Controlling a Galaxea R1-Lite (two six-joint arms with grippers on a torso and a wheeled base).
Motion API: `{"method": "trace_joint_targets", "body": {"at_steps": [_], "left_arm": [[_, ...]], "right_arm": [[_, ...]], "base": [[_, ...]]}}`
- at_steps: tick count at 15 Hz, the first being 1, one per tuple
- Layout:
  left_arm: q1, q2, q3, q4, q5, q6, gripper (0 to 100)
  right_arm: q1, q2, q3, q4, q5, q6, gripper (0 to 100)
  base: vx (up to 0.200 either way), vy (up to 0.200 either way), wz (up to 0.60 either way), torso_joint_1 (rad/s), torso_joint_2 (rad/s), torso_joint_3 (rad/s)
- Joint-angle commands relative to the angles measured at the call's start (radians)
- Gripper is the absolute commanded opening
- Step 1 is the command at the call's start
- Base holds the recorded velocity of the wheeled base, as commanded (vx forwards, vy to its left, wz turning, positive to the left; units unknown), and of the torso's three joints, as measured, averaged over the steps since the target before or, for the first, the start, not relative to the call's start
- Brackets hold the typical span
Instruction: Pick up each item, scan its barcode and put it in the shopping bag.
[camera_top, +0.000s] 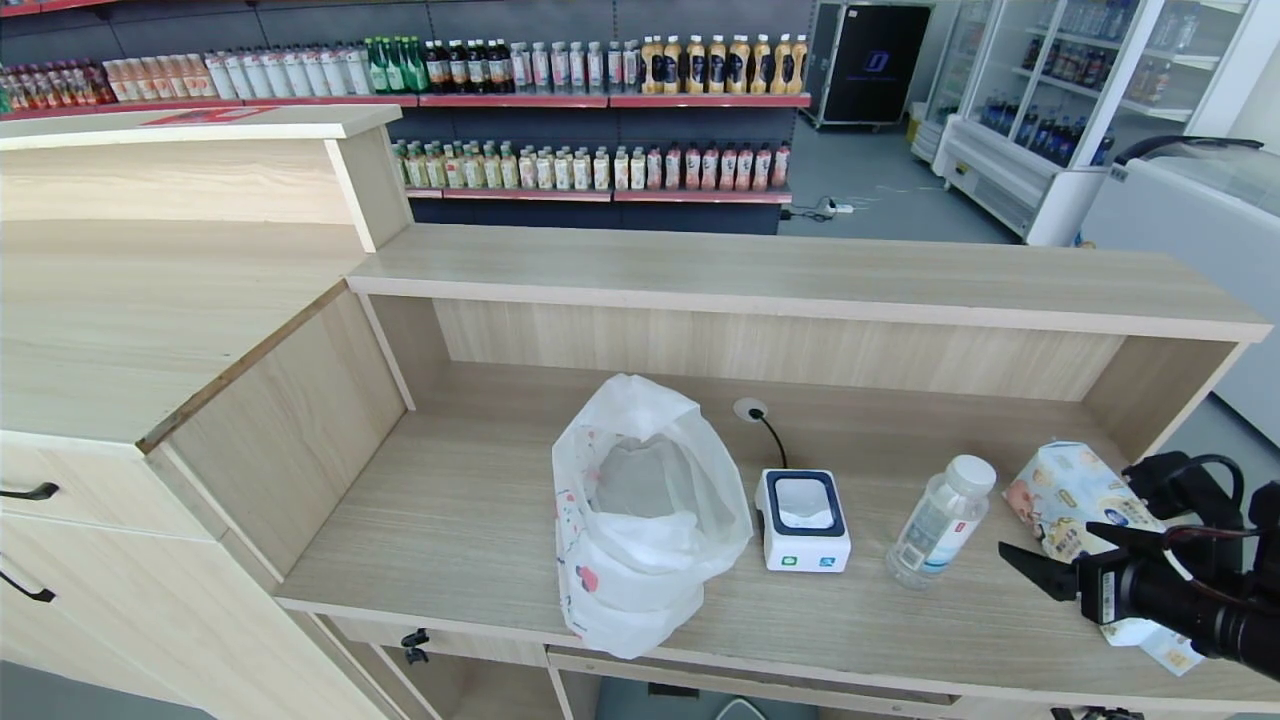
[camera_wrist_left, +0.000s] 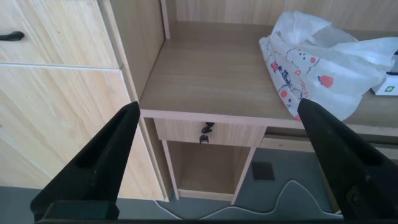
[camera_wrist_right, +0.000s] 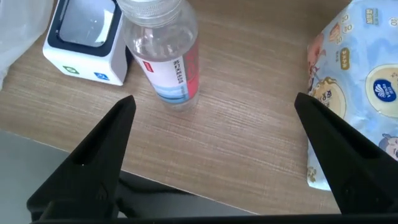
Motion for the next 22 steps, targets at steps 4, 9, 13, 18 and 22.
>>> {"method": "trace_joint_targets", "body": {"at_steps": [4, 9, 13, 18, 22], "left_arm": [[0.000, 0.001, 0.000, 0.000, 0.000, 0.000, 100], [0.000, 0.001, 0.000, 0.000, 0.000, 0.000, 100], [0.000, 0.001, 0.000, 0.000, 0.000, 0.000, 100], [0.000, 0.001, 0.000, 0.000, 0.000, 0.000, 100], [0.000, 0.001, 0.000, 0.000, 0.000, 0.000, 100]], "right_arm": [[0.021, 0.153, -0.001, -0.102, 0.052, -0.047, 100], [0.057, 0.210, -0.048, -0.124, 0.055, -0.044, 100], [0.068, 0.250, -0.120, -0.124, 0.075, -0.041, 100], [0.094, 0.307, -0.185, -0.124, 0.113, -0.042, 100], [0.109, 0.331, -0.203, -0.124, 0.115, -0.041, 100]], "base": [[0.000, 0.000, 0.00, 0.000, 0.00, 0.000], [0.000, 0.000, 0.00, 0.000, 0.00, 0.000], [0.000, 0.000, 0.00, 0.000, 0.00, 0.000], [0.000, 0.000, 0.00, 0.000, 0.00, 0.000], [0.000, 0.000, 0.00, 0.000, 0.00, 0.000]]}}
